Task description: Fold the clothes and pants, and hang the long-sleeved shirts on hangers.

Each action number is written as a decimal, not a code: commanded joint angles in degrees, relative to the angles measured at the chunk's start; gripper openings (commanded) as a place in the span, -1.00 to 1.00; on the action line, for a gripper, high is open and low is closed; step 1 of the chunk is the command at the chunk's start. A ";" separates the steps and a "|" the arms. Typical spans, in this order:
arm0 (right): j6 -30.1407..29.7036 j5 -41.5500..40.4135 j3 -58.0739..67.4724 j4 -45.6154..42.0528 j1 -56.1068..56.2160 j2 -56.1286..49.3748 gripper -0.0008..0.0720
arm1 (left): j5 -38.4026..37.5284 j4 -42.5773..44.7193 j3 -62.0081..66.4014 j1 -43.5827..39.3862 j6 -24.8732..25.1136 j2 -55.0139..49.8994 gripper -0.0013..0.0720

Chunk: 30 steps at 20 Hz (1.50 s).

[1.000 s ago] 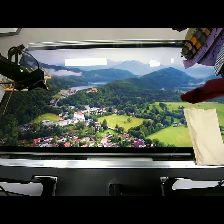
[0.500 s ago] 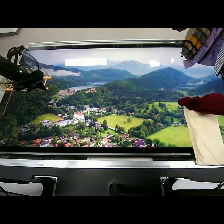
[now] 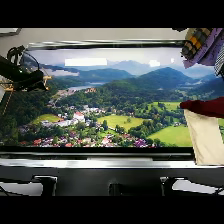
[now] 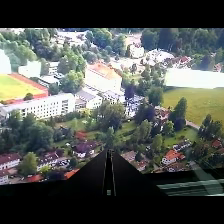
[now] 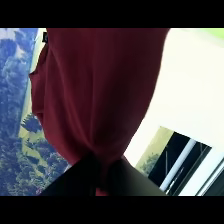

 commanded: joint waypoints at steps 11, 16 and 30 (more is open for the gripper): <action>-9.70 2.80 -29.68 -26.32 -0.02 7.48 -0.89 | 0.00 0.00 0.00 -0.04 0.02 0.00 -0.93; -8.20 5.16 -37.86 -26.27 -0.02 7.50 -0.89 | 0.04 0.00 0.00 -0.04 0.02 0.00 -0.93; -6.67 7.72 -50.10 -29.68 0.02 7.48 -0.53 | 1.11 0.00 0.00 -0.04 0.02 -0.07 -0.93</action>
